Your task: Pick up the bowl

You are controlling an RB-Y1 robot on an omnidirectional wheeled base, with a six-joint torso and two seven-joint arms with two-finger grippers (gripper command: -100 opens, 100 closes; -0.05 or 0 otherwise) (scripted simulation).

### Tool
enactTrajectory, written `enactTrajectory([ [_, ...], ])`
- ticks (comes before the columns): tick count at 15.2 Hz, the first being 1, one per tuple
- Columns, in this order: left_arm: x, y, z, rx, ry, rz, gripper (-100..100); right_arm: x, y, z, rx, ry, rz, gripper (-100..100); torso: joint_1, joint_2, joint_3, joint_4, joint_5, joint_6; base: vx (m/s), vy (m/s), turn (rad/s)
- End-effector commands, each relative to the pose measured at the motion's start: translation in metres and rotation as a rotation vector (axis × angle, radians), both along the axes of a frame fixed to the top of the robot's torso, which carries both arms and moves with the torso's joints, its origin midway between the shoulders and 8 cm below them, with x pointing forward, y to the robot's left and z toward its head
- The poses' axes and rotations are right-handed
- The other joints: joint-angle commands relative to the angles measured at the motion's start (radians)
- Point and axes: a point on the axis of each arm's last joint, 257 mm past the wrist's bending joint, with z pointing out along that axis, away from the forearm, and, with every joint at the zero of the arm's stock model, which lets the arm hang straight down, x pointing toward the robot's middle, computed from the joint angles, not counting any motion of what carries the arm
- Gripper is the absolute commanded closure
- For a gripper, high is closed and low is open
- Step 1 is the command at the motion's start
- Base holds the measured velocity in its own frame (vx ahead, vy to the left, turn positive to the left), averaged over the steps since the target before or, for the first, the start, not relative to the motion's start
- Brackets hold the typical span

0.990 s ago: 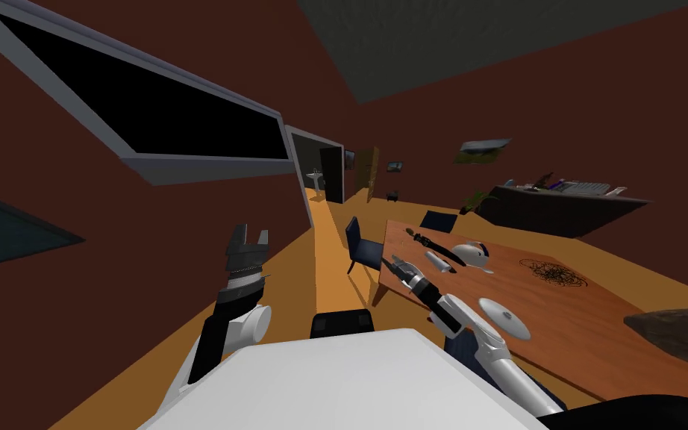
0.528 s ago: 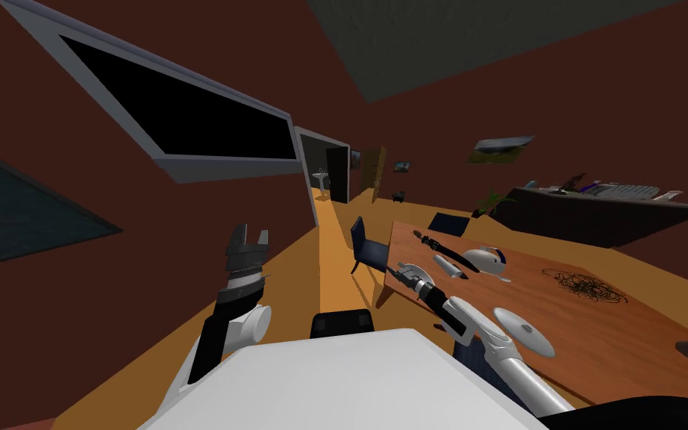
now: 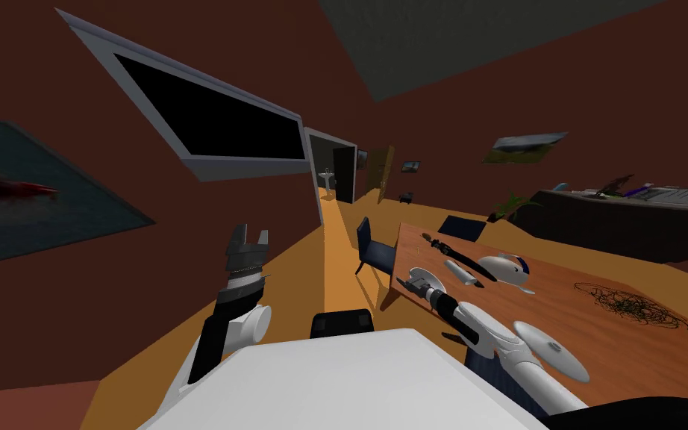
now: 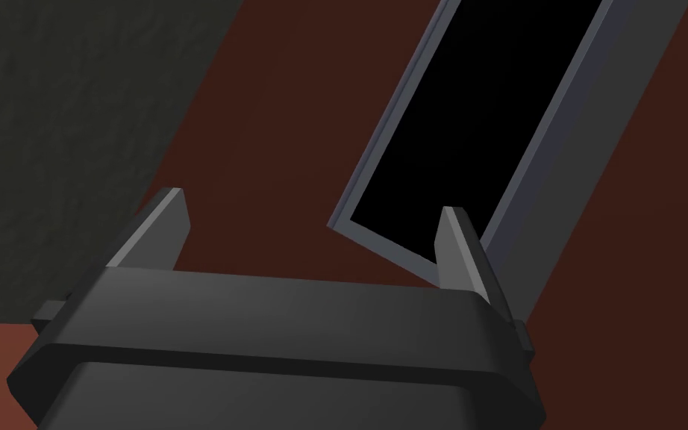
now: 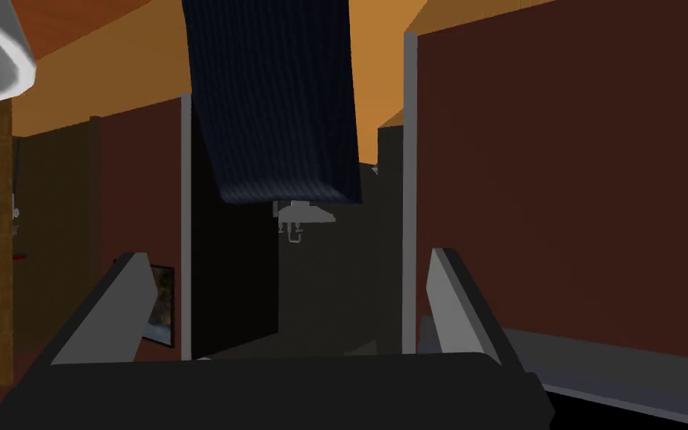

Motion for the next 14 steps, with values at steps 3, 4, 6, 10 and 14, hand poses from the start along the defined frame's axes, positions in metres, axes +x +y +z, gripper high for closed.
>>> enactTrajectory([
  [3,0.0,0.0,0.0,0.0,0.0,0.0,0,-0.025,-0.047,-0.03,-0.155,0.102,0.005,-100,0.0,0.0,0.0,0.0,0.0,0.0,-0.001,0.041,0.126],
  [4,0.0,0.0,0.0,0.0,0.0,0.0,0,-0.031,-0.054,-0.036,-0.171,0.121,-0.001,-100,0.0,0.0,0.0,0.0,0.0,-0.001,-0.002,0.047,0.141],
  [6,0.0,0.0,0.0,0.0,0.0,0.0,0,-0.041,-0.072,-0.044,-0.24,0.158,0.014,-100,0.001,0.0,0.0,0.0,0.0,-0.001,0.001,0.067,0.16],
  [10,0.0,0.0,0.0,0.0,0.0,0.0,0,-0.064,-0.103,-0.058,-0.316,0.225,0.006,-100,0.001,0.0,0.0,0.0,0.0,0.0,-0.002,0.049,0.075],
  [14,0.0,0.0,0.0,0.0,0.0,0.0,0,-0.099,-0.148,-0.073,-0.446,0.327,0.017,-100,0.001,0.0,0.0,0.0,0.0,-0.001,0.001,0.055,0.126],
])
